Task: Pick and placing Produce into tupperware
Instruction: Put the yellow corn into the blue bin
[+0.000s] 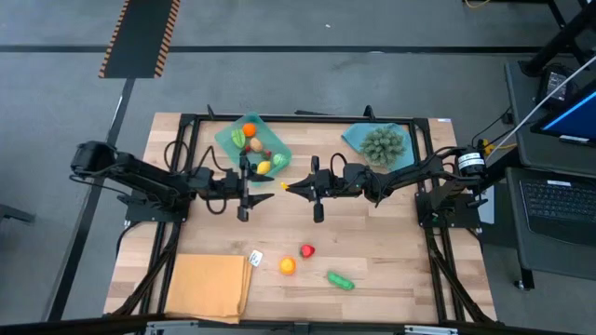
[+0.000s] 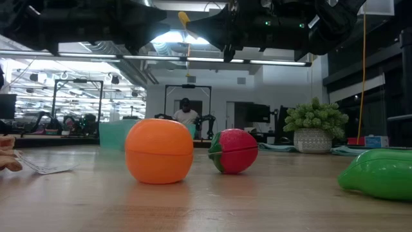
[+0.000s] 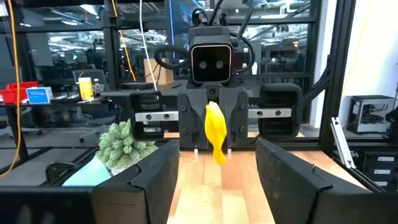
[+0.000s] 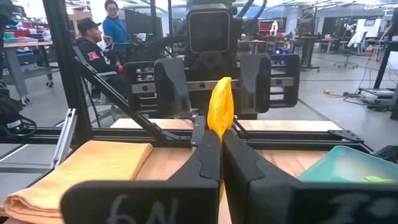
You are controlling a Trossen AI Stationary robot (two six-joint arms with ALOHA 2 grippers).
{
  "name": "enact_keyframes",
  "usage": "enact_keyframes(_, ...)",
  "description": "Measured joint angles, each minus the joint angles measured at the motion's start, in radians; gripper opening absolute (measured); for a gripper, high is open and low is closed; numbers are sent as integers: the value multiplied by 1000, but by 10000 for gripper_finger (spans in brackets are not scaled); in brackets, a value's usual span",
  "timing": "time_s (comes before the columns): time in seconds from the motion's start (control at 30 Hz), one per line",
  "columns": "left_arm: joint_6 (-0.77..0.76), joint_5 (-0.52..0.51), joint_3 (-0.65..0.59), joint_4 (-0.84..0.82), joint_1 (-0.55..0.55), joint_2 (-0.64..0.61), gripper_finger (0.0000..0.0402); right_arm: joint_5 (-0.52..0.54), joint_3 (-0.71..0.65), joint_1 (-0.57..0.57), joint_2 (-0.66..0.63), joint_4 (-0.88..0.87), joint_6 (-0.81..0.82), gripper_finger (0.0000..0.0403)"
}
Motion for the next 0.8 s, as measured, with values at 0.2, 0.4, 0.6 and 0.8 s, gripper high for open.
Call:
enact_keyframes(0.2,-1,2,54,0,10,78,200,-1,0,13,0,-6,-12,4)
enact_keyframes(0.4,-1,18,117,-1,13,137,202,-2,0,28,0,-7,-22,4)
enact_keyframes(0.6,-2,80,154,-4,13,172,192,-3,0,29,0,-10,-23,4)
enact_keyframes(0.8,-3,79,154,-19,13,172,167,-3,0,32,0,-15,-26,4)
